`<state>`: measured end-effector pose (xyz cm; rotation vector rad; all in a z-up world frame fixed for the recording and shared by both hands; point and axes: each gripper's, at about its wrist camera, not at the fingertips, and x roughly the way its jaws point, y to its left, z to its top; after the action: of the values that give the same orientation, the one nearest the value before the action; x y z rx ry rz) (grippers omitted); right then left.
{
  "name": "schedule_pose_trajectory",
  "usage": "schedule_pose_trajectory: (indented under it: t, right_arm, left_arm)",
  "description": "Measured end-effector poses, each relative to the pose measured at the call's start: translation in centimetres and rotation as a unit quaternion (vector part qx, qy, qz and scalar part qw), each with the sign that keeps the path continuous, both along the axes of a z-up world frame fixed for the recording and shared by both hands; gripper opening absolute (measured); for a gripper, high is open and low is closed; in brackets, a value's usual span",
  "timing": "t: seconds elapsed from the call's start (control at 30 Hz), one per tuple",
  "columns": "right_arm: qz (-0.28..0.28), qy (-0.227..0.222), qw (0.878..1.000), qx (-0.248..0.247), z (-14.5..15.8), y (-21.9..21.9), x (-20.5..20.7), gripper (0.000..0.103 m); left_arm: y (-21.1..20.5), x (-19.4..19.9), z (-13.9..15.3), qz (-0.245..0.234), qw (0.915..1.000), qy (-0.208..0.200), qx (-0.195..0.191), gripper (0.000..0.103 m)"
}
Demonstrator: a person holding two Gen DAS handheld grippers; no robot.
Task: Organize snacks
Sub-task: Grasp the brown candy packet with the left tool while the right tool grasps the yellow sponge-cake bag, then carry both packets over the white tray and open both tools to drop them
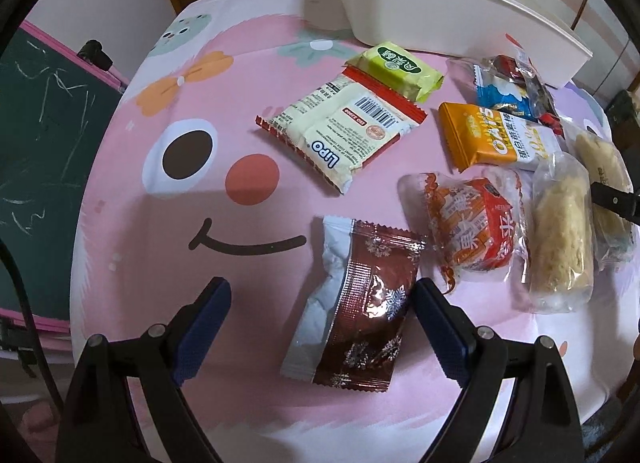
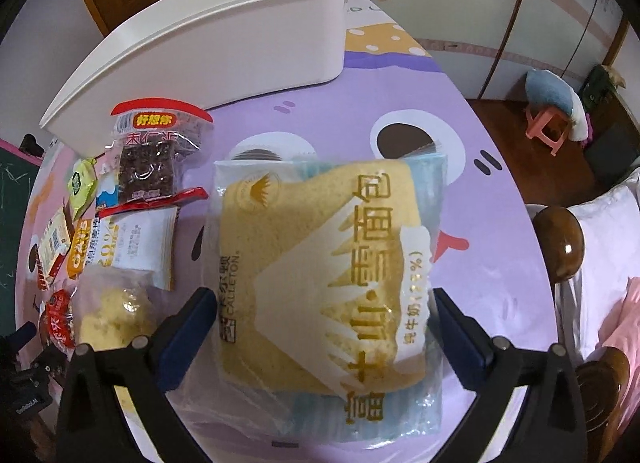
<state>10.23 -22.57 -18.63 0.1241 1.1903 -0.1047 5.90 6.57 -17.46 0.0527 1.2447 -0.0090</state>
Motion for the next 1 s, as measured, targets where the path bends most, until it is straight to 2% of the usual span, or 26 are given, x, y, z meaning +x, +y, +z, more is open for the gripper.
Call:
schedule_pose_trajectory:
  t: [0.17,0.3,0.37,0.4,0.43,0.47,0.53,0.67,1.0]
  right_arm:
    - [0.002,0.006,1.0,-0.008,-0.2,0.2,0.1,0.103]
    - [0.006,0.004,1.0,-0.011,-0.2,0.3,-0.2,0.103]
    - [0.011,0.004,1.0,-0.013,-0.2,0.3,-0.3,0.103]
    - [0.014,0.004,1.0,-0.014,-0.1,0.5,-0.4,0.103]
    - [0.015,0.004,1.0,-0.013,-0.1,0.5,-0.5,0.103]
    - [0.016,0.004,1.0,-0.013,-0.1,0.6,-0.7,0.102]
    - [0.015,0.001,1.0,-0.02,0.1,0.6,-0.8,0.094]
    - [0.021,0.001,1.0,-0.02,0.4,0.8,-1.1,0.091]
    - [0.037,0.007,0.999,-0.018,1.6,1.4,-3.0,0.089]
  left_arm:
    - [0.1,0.0,-0.1,0.004,1.0,0.0,-0.001,0.091]
    - [1.0,0.3,-0.5,0.016,0.9996,0.008,-0.022,0.092]
    - [1.2,0.3,-0.5,0.017,0.9995,0.006,-0.024,0.088]
    - [1.2,0.3,-0.4,0.015,0.9996,0.004,-0.025,0.085]
    - [1.1,0.2,-0.2,0.011,0.9996,-0.001,-0.025,0.073]
    - [0.8,0.2,0.1,0.005,0.9997,-0.006,-0.025,0.057]
    - [0.6,0.2,0.4,-0.003,0.9996,-0.009,-0.025,0.04]
    - [0.5,-0.1,0.5,-0.003,0.9995,-0.013,-0.028,0.034]
    - [-0.3,-1.0,2.8,-0.011,0.9988,-0.041,-0.027,0.033]
